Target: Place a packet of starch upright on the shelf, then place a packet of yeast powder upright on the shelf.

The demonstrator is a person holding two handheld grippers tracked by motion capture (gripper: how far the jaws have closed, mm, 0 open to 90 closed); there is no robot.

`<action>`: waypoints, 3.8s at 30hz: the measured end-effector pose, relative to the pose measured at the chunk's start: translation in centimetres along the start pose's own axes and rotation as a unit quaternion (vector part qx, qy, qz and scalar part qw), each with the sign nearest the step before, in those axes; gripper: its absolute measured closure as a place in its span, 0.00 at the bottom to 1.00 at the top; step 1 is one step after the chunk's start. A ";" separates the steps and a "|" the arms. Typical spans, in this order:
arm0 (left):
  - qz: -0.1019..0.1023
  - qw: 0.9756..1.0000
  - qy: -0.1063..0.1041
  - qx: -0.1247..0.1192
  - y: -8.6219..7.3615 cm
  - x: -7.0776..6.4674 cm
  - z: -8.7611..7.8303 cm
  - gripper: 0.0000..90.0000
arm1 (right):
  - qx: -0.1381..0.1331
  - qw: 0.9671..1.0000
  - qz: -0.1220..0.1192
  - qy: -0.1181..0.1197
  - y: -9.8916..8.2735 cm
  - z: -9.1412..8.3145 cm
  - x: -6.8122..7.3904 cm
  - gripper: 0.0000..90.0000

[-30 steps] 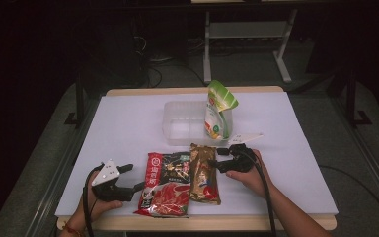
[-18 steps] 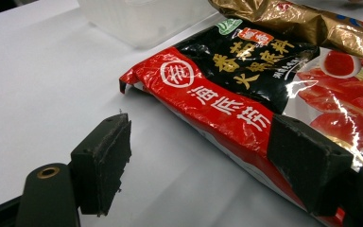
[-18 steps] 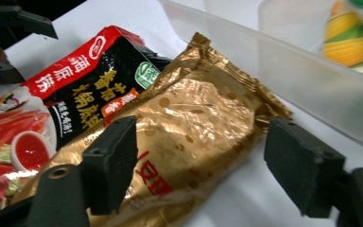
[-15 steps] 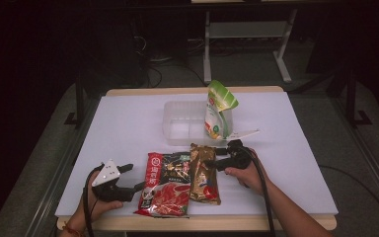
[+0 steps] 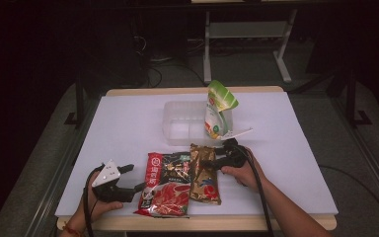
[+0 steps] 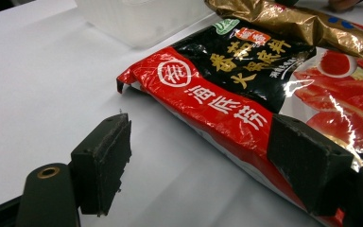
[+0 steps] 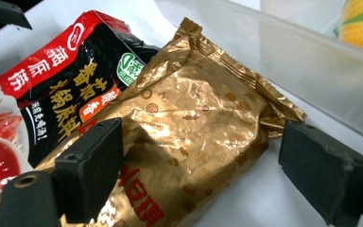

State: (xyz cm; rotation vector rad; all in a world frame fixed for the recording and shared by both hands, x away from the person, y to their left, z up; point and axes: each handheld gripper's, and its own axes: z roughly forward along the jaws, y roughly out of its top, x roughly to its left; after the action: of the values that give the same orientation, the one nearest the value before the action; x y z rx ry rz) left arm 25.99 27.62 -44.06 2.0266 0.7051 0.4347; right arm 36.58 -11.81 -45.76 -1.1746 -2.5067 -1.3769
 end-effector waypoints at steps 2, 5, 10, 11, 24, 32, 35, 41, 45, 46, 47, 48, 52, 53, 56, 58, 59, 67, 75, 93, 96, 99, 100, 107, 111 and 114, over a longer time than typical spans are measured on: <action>-0.001 1.000 -0.009 -0.011 0.5 -0.1 0.0 0.24 | -0.001 1.000 0.005 0.009 0.0 0.1 -0.4 0.15; -0.014 0.999 -0.028 -0.028 1.6 -0.1 0.0 0.24 | -0.001 1.000 0.014 0.014 0.2 0.1 -0.7 0.16; -0.034 0.997 -0.066 -0.022 3.8 -0.7 1.5 0.25 | 0.009 1.000 0.013 0.011 0.4 0.3 -0.3 0.13; -0.033 0.996 -0.076 -0.016 4.2 -0.9 1.9 0.25 | 0.008 1.000 0.016 0.014 0.3 0.3 -0.1 0.15; -0.036 0.990 -0.133 0.018 7.1 -2.4 6.6 0.25 | -0.015 0.998 0.030 0.060 -0.2 0.0 -0.7 0.65; -0.033 0.990 -0.134 0.021 6.7 -2.7 7.4 0.25 | -0.040 0.998 0.004 0.052 0.0 -1.3 -0.2 0.90; -0.035 0.991 -0.131 0.019 6.5 -2.5 7.1 0.25 | -0.044 0.998 -0.016 0.049 0.2 -2.1 0.5 0.92; -0.033 0.993 -0.112 0.000 6.5 -1.9 5.1 0.25 | -0.068 0.995 -0.059 0.040 0.5 -4.4 2.4 0.96; -0.034 0.995 -0.093 -0.005 6.1 -1.2 3.5 0.25 | -0.088 0.993 -0.074 0.032 0.8 -6.0 3.3 0.97; -0.035 0.995 -0.088 -0.007 5.9 -1.1 3.0 0.25 | -0.094 0.992 -0.080 0.029 0.9 -6.3 3.5 0.97; -0.033 0.996 -0.086 -0.007 5.8 -1.0 2.7 0.25 | -0.099 0.991 -0.086 0.024 0.9 -6.7 3.8 0.97; -0.033 0.996 -0.081 -0.007 5.5 -0.8 2.3 0.25 | -0.103 0.991 -0.088 0.021 1.0 -6.9 4.0 0.98; -0.036 0.997 -0.061 -0.014 4.5 -0.3 0.5 0.25 | -0.121 0.987 -0.109 0.005 1.4 -8.0 5.2 0.98; -0.037 0.998 -0.055 -0.017 4.2 -0.2 0.1 0.25 | -0.124 0.986 -0.112 0.005 1.5 -8.2 5.4 0.98; -0.043 0.998 -0.042 -0.031 3.7 0.2 -1.1 0.25 | -0.135 0.983 -0.124 -0.001 1.6 -8.7 6.1 0.99; -0.048 0.997 -0.034 -0.043 3.4 0.4 -1.8 0.25 | -0.142 0.981 -0.132 -0.009 1.7 -9.0 6.5 0.99; -0.047 0.997 -0.028 -0.045 3.3 0.4 -2.1 0.25 | -0.145 0.980 -0.134 -0.012 1.8 -9.1 6.6 0.99; 0.001 0.999 0.006 -0.034 2.3 0.2 -2.7 0.25 | -0.175 0.972 -0.148 -0.047 2.0 -10.0 7.0 0.99; 0.001 0.999 0.026 -0.021 0.2 0.8 -2.1 0.24 | -0.190 0.968 -0.151 -0.069 2.2 -10.3 7.1 0.99; -0.002 1.000 0.016 -0.016 -0.3 0.5 -1.3 0.24 | -0.234 0.955 -0.141 -0.111 4.0 -10.5 7.1 0.99; -0.001 1.000 0.016 -0.012 -0.4 0.4 -1.4 0.24 | -0.240 0.953 -0.144 -0.116 4.7 -10.4 7.3 0.99; -0.001 1.000 0.017 -0.015 -0.5 0.4 -1.5 0.24 | -0.249 0.950 -0.146 -0.117 5.6 -10.3 7.6 0.99; -0.001 1.000 0.018 -0.015 -0.5 0.4 -1.6 0.24 | -0.250 0.950 -0.145 -0.116 5.8 -10.3 7.7 0.99; -0.005 1.000 0.014 -0.017 -0.5 0.3 -1.5 0.24 | -0.263 0.946 -0.142 -0.128 7.8 -9.7 8.0 0.99; -0.009 1.000 0.012 -0.018 -0.5 0.3 -1.5 0.24 | -0.270 0.938 -0.153 -0.153 9.3 -9.2 8.1 0.99; -0.008 1.000 0.009 -0.020 -0.5 0.4 -1.5 0.24 | -0.274 0.933 -0.150 -0.178 10.6 -8.6 7.6 0.99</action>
State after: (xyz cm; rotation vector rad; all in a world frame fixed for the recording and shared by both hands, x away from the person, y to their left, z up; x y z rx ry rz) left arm 25.28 29.04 -43.72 1.9793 0.7186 0.4555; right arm 35.37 -10.29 -30.22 -1.2445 -2.7157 -2.2403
